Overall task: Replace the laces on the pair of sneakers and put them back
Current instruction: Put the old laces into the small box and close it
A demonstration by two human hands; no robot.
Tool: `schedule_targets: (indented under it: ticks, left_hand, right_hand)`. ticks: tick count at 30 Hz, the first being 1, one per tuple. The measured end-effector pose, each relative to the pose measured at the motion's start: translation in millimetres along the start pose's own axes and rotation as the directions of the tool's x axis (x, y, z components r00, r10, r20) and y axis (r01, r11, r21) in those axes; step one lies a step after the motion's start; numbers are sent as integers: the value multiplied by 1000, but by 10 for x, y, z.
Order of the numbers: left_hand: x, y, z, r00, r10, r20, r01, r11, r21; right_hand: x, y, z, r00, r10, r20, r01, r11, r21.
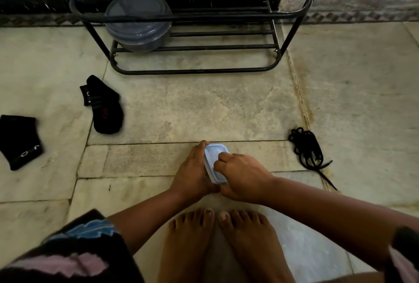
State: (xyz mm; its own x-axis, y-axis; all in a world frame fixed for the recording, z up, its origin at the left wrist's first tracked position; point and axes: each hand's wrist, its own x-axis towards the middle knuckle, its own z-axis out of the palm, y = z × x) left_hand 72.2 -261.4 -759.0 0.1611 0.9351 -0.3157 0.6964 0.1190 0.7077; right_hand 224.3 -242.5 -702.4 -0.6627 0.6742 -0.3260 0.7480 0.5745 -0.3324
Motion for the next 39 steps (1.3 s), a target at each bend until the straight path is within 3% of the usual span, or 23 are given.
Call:
schedule_targets:
  ticks: [3, 6, 12, 18, 22, 29, 34, 37, 39]
  left_hand:
    - [-34, 1, -25, 999, 10, 54, -11, 1000, 21]
    - [-72, -47, -75, 994, 105, 7, -105, 986, 130]
    - [-60, -135, -70, 993, 107, 42, -109, 992, 62]
    - [21, -246, 43, 999, -52, 3, 52, 999, -7]
    - [5, -232, 62, 999, -31, -19, 31, 999, -16]
    - [10, -173, 38, 999, -7, -52, 3, 997, -78]
    - [2, -192, 10, 996, 40, -83, -40, 999, 11]
    - [2, -214, 15, 998, -13, -63, 16, 998, 56]
    - [13, -237, 20, 997, -40, -63, 44, 996, 77]
  right_hand:
    - [3, 8, -23, 1000, -5, 6, 5, 1000, 14]
    - [-1, -36, -33, 1000, 3, -28, -2, 998, 55]
    - [17, -65, -90, 999, -4, -32, 5, 1000, 18]
    - [29, -58, -189, 998, -11, -69, 13, 999, 35]
    - [35, 14, -272, 990, 27, -135, -19, 998, 58]
    - [73, 142, -476, 962, 158, -222, -91, 955, 284]
    - [75, 417, -614, 827, 469, -310, -201, 762, 616]
    - [20, 578, -585, 809, 451, -378, -232, 834, 500]
    - [-31, 632, -460, 865, 347, -363, -239, 920, 311]
